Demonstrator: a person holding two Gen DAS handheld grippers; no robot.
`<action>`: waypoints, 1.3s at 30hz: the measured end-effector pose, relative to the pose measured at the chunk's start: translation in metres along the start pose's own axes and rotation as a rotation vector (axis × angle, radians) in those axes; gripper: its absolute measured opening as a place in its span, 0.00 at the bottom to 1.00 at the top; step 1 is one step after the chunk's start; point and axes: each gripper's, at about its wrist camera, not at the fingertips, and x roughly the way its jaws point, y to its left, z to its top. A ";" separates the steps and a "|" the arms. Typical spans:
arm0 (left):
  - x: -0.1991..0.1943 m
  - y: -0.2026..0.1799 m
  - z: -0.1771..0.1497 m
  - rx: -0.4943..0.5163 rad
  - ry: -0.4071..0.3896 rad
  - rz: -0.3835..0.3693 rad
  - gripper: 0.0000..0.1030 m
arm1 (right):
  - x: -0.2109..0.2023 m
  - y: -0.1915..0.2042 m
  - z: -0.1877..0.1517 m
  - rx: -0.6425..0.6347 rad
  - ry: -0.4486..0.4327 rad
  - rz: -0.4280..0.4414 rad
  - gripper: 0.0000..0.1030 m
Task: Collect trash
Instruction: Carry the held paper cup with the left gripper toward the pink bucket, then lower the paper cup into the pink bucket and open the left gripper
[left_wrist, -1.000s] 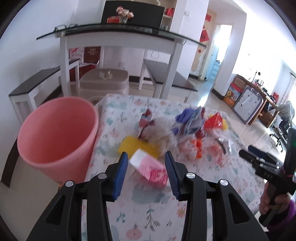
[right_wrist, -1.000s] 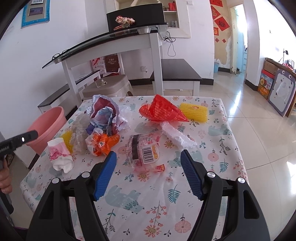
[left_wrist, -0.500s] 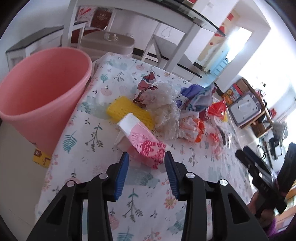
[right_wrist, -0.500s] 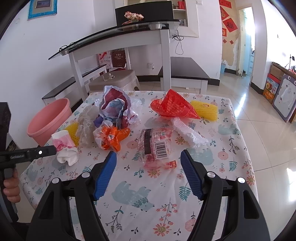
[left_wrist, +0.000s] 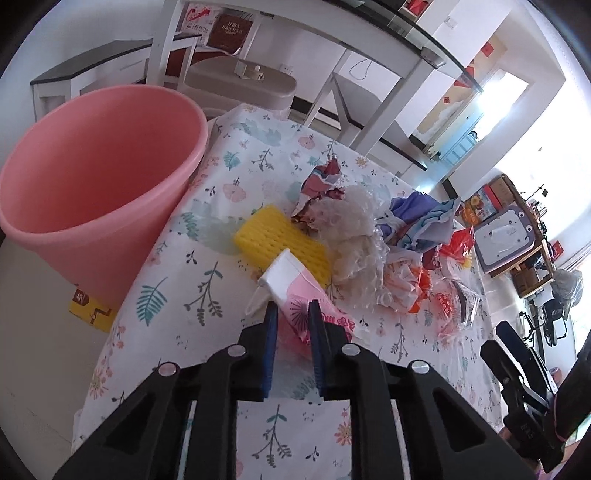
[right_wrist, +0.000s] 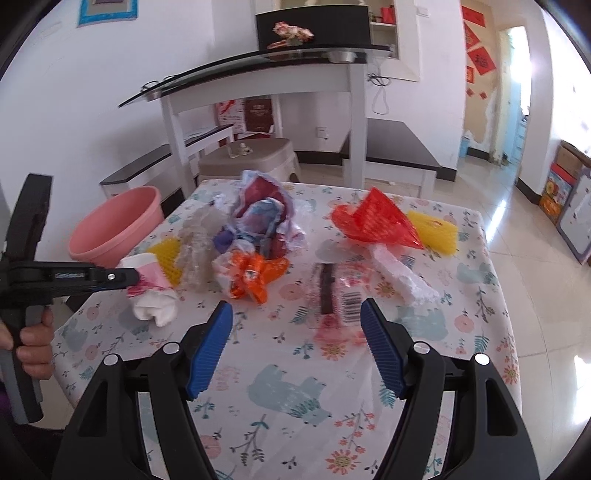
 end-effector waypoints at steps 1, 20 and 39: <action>-0.002 -0.001 0.001 0.009 -0.017 0.000 0.12 | 0.000 0.002 0.001 -0.006 0.002 0.012 0.70; -0.072 0.015 0.008 0.124 -0.225 0.049 0.06 | 0.082 0.079 0.052 -0.083 0.155 0.218 0.45; -0.084 0.046 0.018 0.081 -0.288 0.053 0.06 | 0.074 0.085 0.065 -0.071 0.116 0.220 0.14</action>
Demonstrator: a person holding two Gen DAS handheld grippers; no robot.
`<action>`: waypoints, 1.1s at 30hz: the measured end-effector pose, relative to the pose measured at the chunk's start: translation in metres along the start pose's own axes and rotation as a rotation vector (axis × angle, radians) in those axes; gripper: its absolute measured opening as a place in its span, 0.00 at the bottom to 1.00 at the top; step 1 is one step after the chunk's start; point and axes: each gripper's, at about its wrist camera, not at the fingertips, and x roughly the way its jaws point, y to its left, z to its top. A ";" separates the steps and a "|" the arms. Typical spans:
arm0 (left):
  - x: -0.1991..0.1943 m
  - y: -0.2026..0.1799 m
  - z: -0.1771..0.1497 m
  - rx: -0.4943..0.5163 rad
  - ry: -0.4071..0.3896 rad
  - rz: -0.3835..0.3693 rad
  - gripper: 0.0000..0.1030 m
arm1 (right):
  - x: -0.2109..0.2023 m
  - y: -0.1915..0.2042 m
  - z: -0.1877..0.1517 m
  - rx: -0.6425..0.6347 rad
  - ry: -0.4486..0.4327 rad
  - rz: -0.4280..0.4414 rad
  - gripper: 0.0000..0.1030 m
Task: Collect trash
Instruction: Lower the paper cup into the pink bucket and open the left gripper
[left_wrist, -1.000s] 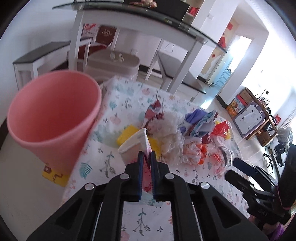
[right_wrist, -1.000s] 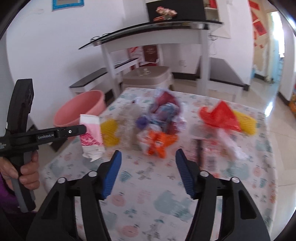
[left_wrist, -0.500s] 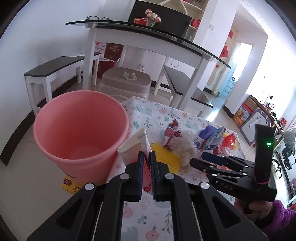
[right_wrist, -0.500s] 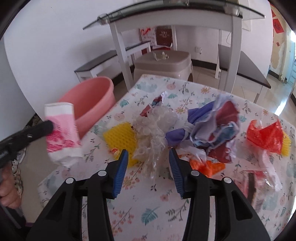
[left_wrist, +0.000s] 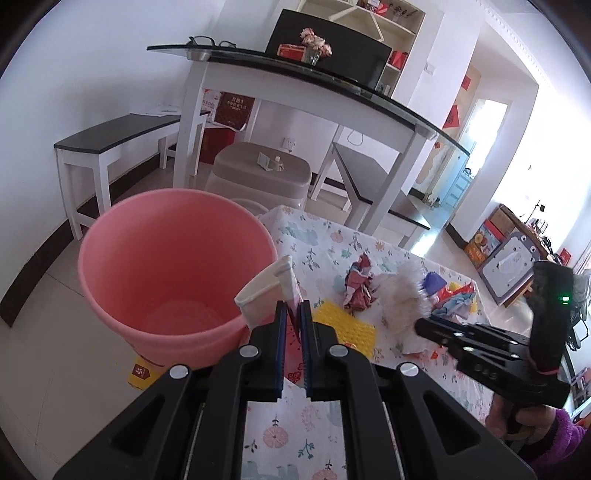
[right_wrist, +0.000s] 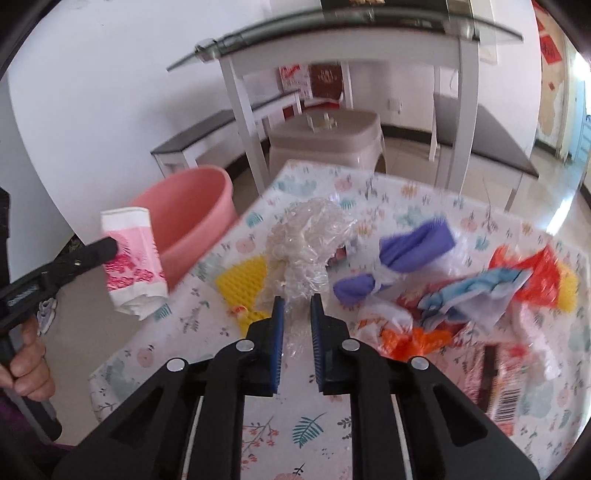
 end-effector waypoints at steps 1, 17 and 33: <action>-0.002 0.001 0.001 0.001 -0.008 0.005 0.06 | -0.003 0.002 0.003 -0.002 -0.014 0.007 0.14; -0.021 0.055 0.025 -0.067 -0.154 0.246 0.06 | 0.037 0.095 0.056 -0.199 -0.041 0.202 0.14; 0.023 0.073 0.013 -0.089 -0.049 0.315 0.07 | 0.113 0.128 0.058 -0.173 0.103 0.230 0.14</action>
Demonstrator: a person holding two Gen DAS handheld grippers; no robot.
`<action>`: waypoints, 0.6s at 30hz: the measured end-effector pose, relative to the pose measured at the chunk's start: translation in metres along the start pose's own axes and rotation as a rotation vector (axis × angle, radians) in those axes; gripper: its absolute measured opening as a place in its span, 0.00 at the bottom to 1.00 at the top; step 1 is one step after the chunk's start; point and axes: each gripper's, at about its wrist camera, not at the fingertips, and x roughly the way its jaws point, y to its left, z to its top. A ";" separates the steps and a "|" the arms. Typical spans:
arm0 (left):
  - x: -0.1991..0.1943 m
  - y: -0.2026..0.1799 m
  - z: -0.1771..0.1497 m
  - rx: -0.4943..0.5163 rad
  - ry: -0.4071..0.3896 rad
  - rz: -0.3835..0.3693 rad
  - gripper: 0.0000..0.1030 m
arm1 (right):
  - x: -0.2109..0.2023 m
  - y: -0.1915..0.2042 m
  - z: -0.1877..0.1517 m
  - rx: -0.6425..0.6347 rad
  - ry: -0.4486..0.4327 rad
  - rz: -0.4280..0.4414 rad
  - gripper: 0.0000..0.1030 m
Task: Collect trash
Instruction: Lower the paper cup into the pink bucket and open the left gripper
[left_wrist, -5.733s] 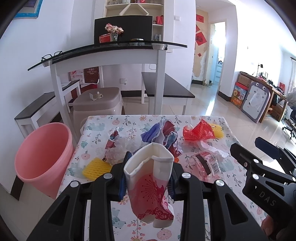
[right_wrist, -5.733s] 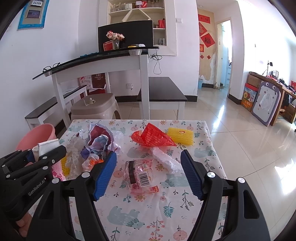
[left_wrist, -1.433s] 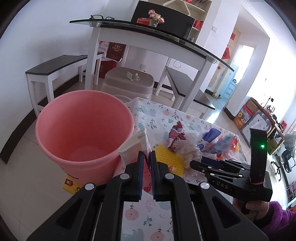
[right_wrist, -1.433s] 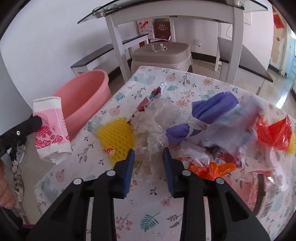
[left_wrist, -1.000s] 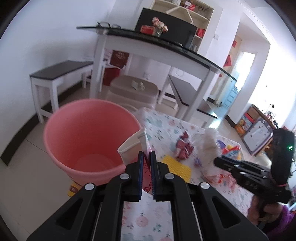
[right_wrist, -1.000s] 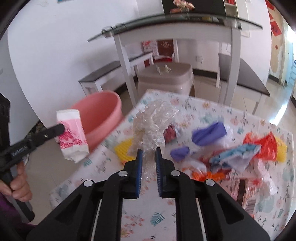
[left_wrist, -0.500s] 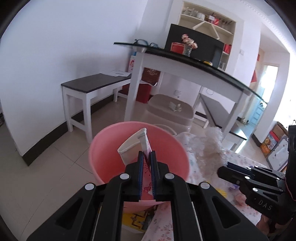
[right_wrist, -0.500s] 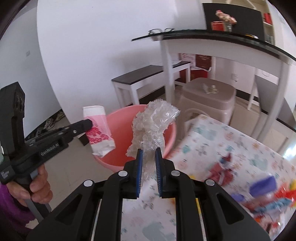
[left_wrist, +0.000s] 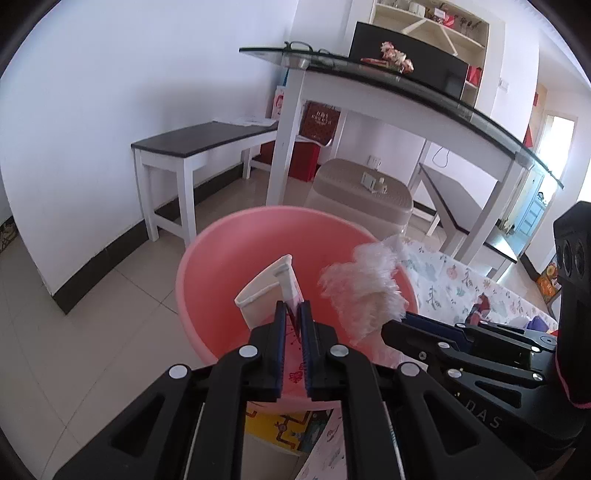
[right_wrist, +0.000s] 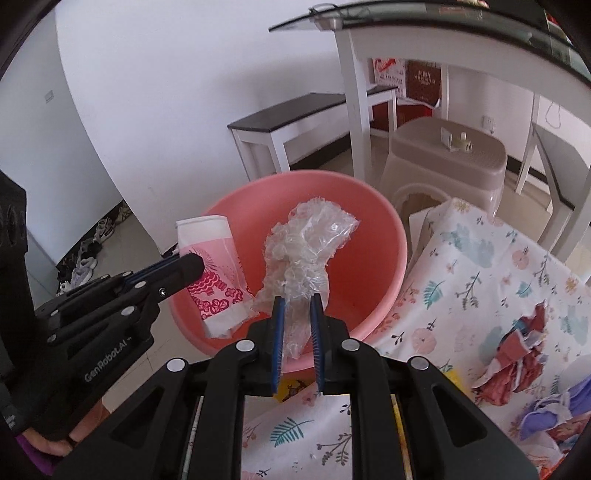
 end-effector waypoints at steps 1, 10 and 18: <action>0.001 -0.001 0.000 0.000 0.005 0.000 0.07 | 0.002 0.000 0.000 -0.001 0.006 -0.001 0.15; 0.007 0.006 -0.001 -0.032 0.033 0.005 0.15 | 0.004 -0.003 -0.006 0.022 0.023 0.031 0.26; -0.010 -0.001 0.000 -0.021 0.012 -0.033 0.18 | -0.017 -0.003 -0.010 0.016 -0.027 0.015 0.26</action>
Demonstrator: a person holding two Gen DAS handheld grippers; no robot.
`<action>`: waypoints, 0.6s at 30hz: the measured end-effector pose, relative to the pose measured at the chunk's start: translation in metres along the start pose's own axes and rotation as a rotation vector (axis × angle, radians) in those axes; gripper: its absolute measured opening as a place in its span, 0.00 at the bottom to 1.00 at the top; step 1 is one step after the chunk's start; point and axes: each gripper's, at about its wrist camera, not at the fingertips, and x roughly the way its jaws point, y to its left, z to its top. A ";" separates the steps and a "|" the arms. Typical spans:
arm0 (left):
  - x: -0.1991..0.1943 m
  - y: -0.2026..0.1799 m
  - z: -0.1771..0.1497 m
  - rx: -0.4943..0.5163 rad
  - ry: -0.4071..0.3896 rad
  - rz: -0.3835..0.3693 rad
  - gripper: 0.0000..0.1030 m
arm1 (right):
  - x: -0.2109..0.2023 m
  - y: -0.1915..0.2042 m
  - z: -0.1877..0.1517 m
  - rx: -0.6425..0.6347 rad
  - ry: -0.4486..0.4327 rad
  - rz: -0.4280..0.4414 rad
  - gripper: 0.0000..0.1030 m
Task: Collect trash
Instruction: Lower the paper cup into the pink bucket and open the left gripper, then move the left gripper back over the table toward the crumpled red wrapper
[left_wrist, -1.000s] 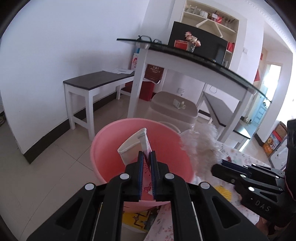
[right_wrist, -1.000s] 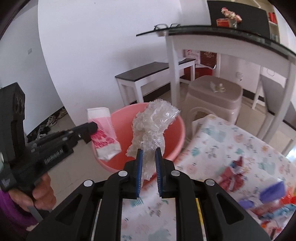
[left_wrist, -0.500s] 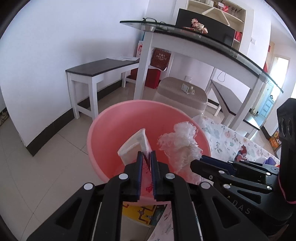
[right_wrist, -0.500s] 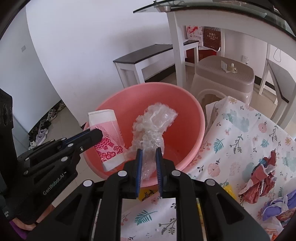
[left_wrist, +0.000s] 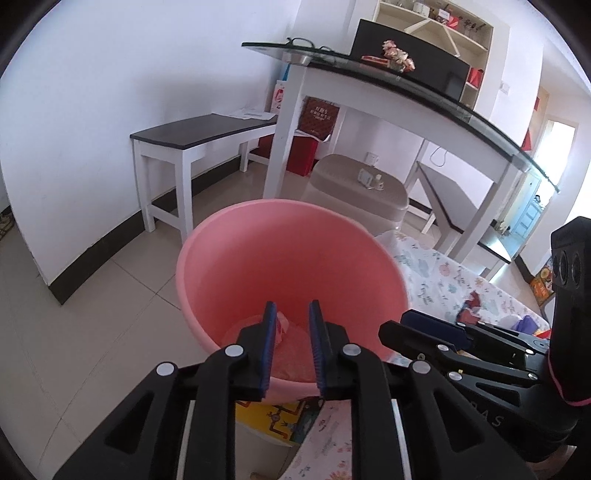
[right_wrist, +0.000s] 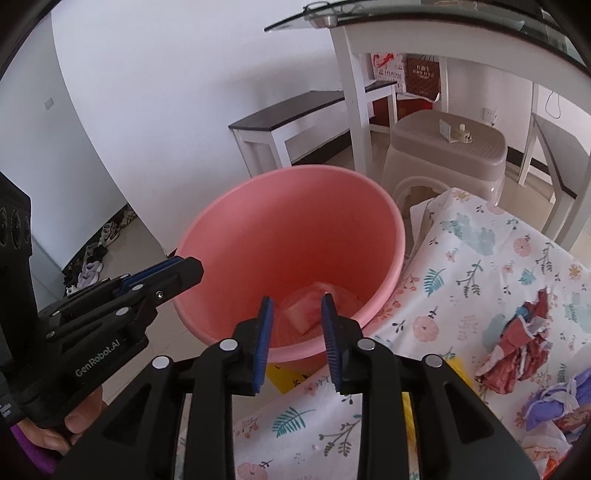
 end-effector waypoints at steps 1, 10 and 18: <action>-0.002 -0.002 0.000 0.004 -0.003 -0.006 0.19 | -0.005 0.000 -0.002 -0.003 -0.011 -0.006 0.26; -0.025 -0.032 -0.003 0.068 -0.021 -0.080 0.22 | -0.051 -0.010 -0.019 0.015 -0.083 -0.067 0.26; -0.034 -0.067 -0.012 0.123 -0.004 -0.148 0.22 | -0.093 -0.033 -0.047 0.062 -0.109 -0.145 0.26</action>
